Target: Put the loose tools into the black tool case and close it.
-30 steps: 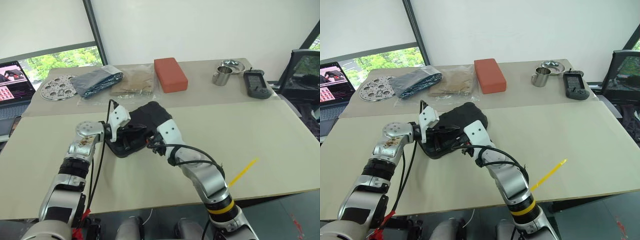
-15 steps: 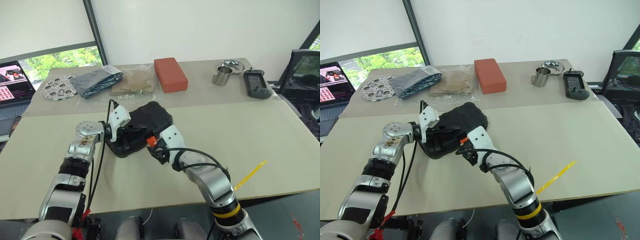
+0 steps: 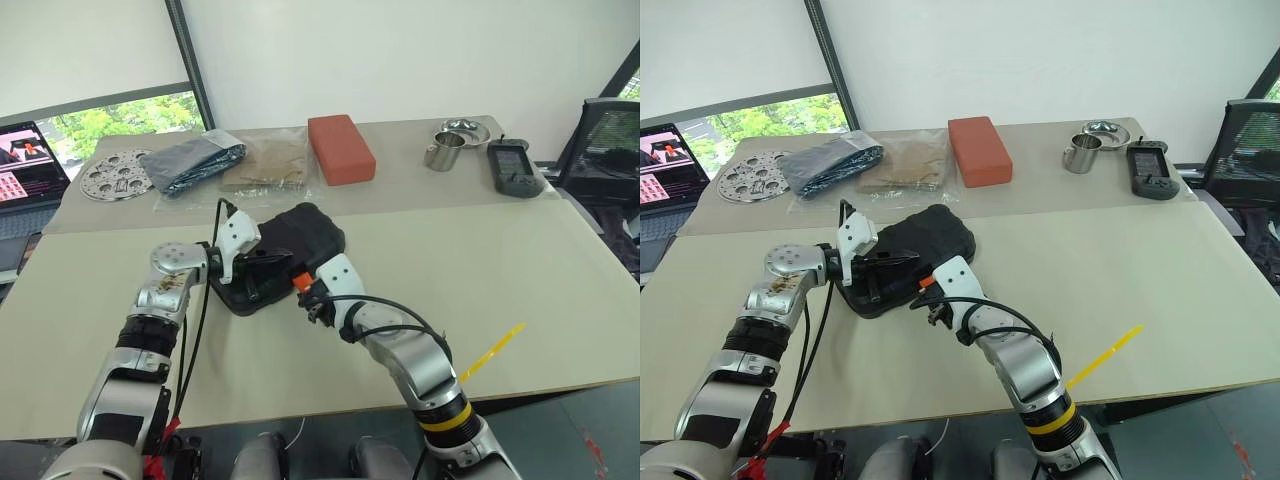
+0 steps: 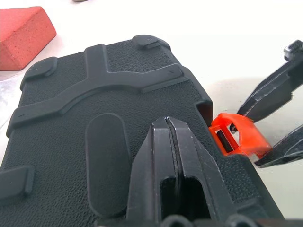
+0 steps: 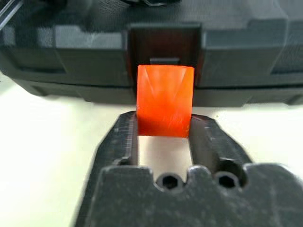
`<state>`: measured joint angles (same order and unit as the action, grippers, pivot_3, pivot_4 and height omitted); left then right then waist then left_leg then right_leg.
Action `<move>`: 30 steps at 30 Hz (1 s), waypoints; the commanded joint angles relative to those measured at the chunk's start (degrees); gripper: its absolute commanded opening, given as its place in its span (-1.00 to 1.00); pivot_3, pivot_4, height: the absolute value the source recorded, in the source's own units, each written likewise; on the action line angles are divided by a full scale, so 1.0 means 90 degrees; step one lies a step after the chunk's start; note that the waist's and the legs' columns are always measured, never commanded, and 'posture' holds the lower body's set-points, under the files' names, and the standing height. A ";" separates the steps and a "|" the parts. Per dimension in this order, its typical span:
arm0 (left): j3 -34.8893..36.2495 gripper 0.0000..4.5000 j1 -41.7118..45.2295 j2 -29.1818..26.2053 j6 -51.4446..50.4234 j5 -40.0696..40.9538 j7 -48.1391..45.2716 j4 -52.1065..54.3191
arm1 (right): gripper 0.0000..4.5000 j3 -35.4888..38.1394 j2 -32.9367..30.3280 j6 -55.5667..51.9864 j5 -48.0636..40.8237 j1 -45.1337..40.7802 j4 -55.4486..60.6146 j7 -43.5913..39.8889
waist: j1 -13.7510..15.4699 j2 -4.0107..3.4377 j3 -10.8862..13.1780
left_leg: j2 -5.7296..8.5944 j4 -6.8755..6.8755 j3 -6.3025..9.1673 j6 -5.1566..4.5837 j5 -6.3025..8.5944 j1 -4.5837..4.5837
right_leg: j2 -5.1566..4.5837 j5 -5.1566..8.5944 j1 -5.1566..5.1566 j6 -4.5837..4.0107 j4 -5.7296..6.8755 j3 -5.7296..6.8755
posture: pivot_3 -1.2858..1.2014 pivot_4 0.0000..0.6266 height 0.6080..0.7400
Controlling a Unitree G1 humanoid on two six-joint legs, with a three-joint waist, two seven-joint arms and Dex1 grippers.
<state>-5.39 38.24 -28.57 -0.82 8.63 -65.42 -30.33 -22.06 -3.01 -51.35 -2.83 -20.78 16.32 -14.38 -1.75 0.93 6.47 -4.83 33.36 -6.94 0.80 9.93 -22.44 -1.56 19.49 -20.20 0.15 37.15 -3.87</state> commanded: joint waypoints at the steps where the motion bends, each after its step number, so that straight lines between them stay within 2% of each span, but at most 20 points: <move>1: -0.0208 -1.00 -0.0237 -0.0012 -0.0075 -0.0262 0.0053 -0.0307 | -0.48 0.0017 0.0068 0.0194 0.0052 -0.0212 0.0256 0.0050 | -0.0001 0.0000 0.0000 | 0.0000 -0.0001 0.0000 0.0000 0.0000 0.0000 | 0.0000 0.0000 0.0000 0.0000 -0.0001 0.0000 | 0.03 -0.52 1.00; 18: -0.0227 -1.00 -0.0248 -0.0018 -0.0034 -0.0268 0.0060 -0.0361 | -0.48 -0.0018 0.0128 0.0397 0.0106 -0.0306 0.0021 0.0083 | -0.0001 0.0000 0.0000 | 0.0002 -0.0003 0.0000 0.0000 0.0000 -0.0004 | -0.0003 0.0000 -0.0002 0.0000 -0.0005 0.0001 | 0.03 -0.52 1.00; 20: -0.0226 -1.00 -0.0259 -0.0024 -0.0027 -0.0270 0.0062 -0.0360 | -0.03 -0.0058 0.0117 0.0368 0.0060 -0.0294 0.0004 0.0008 | -0.0002 0.0000 0.0000 | 0.0001 -0.0003 0.0000 0.0000 0.0000 -0.0004 | -0.0002 0.0000 -0.0002 0.0000 -0.0005 0.0001 | 0.03 -0.52 1.00; 22: -0.0227 -1.00 -0.0269 -0.0029 -0.0026 -0.0270 0.0061 -0.0356 | 0.12 -0.0054 0.0118 0.0382 0.0062 -0.0263 0.0018 0.0015 | -0.0003 0.0000 0.0000 | 0.0001 -0.0003 0.0000 0.0000 0.0000 -0.0003 | -0.0002 -0.0001 -0.0002 -0.0001 -0.0005 0.0001 | 0.03 -0.52 1.00; 25: -0.0228 -1.00 -0.0262 -0.0028 -0.0023 -0.0272 0.0059 -0.0379 | 0.61 0.0020 0.0058 0.0311 0.0037 -0.0224 0.0148 -0.0010 | -0.0004 0.0000 0.0000 | 0.0001 -0.0004 0.0000 0.0000 0.0000 -0.0003 | -0.0002 -0.0001 -0.0002 0.0000 -0.0005 0.0001 | 0.03 -0.52 1.00; 30: -0.0231 -1.00 -0.0275 -0.0027 -0.0010 -0.0273 0.0054 -0.0396 | 0.61 0.0150 -0.0119 -0.0019 -0.0051 -0.0176 0.0605 -0.0094 | -0.0007 0.0000 0.0000 | 0.0001 -0.0005 0.0000 0.0000 0.0000 -0.0003 | -0.0003 0.0000 -0.0002 0.0000 -0.0006 0.0000 | 0.03 -0.52 1.00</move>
<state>-5.53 38.12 -28.76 0.04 8.62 -65.27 -30.44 -21.58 -4.22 -50.72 -2.57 -21.92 17.89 -14.82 -1.81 0.93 6.47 -4.83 33.31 -6.94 0.80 9.92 -22.46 -1.58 19.49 -20.22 0.14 37.10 -3.87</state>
